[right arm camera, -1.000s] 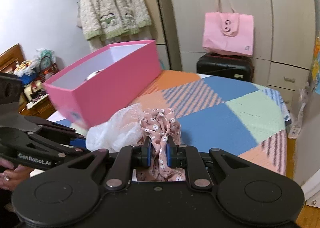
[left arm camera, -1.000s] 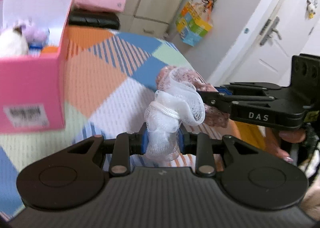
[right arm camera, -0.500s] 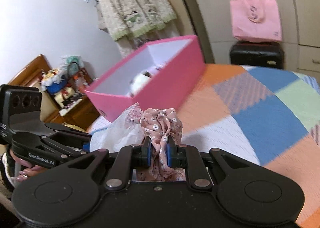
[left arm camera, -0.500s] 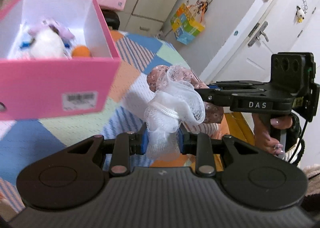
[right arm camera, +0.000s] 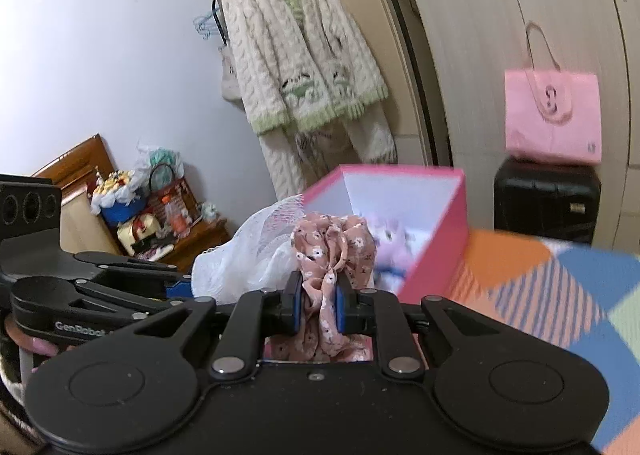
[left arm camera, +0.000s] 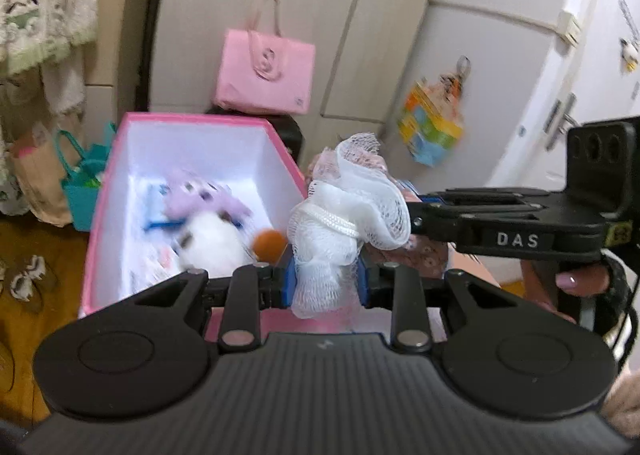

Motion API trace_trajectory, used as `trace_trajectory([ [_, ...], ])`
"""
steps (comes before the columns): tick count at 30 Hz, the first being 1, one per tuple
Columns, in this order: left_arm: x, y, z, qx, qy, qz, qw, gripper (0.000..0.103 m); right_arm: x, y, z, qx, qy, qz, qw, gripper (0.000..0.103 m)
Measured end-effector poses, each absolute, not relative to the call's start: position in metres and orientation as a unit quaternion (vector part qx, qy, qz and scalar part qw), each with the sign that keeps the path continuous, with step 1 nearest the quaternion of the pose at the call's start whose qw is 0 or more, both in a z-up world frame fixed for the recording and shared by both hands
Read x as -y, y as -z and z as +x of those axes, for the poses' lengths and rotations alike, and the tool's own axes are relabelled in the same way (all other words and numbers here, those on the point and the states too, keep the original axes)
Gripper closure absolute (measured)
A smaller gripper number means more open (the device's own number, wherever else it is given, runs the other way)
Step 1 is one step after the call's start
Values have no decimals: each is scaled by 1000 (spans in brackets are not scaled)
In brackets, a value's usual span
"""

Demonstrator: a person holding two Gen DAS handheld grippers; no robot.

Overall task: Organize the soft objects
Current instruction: 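Carry the mesh puff and floral cloth with both grippers over the pink box, then open the left gripper over the box while the right gripper releases the floral cloth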

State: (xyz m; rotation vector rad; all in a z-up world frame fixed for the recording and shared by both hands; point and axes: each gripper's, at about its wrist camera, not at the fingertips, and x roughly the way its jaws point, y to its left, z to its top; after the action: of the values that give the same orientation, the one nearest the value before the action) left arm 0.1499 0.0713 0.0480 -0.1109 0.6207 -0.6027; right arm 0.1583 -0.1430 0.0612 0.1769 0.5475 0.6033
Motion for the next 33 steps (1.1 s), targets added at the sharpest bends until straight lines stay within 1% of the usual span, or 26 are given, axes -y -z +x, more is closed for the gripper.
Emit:
trace_trajectory([
  [2, -75, -49, 162, -291, 278, -57, 914, 75, 137, -62, 173, -262, -288, 90, 917, 82],
  [6, -76, -49, 180, -275, 254, -30, 927, 75, 130, -62, 198, -268, -281, 98, 916, 82],
  [13, -82, -35, 217, -280, 221, -35, 934, 75, 120, -50, 236, -289, -276, 118, 909, 82],
  [16, -85, -26, 231, -287, 210, -36, 934, 75, 110, -38, 248, -301, -266, 111, 909, 82],
  [19, -85, -16, 241, -292, 178, -16, 939, 75, 104, -28, 257, -309, -248, 97, 913, 82],
  [23, -85, -6, 254, -306, 144, 2, 941, 75, 97, -19, 267, -308, -206, 54, 927, 82],
  [29, -80, -7, 248, -278, 105, 53, 953, 73, 96, -14, 278, -314, -180, 22, 932, 82],
  [31, -80, -6, 252, -289, 105, 49, 950, 72, 92, -13, 279, -316, -173, 10, 933, 77],
  [32, -80, -4, 255, -295, 103, 52, 949, 70, 91, -12, 279, -316, -171, 7, 933, 75],
  [33, -78, -3, 257, -299, 100, 55, 947, 66, 90, -12, 279, -317, -173, 6, 933, 71],
])
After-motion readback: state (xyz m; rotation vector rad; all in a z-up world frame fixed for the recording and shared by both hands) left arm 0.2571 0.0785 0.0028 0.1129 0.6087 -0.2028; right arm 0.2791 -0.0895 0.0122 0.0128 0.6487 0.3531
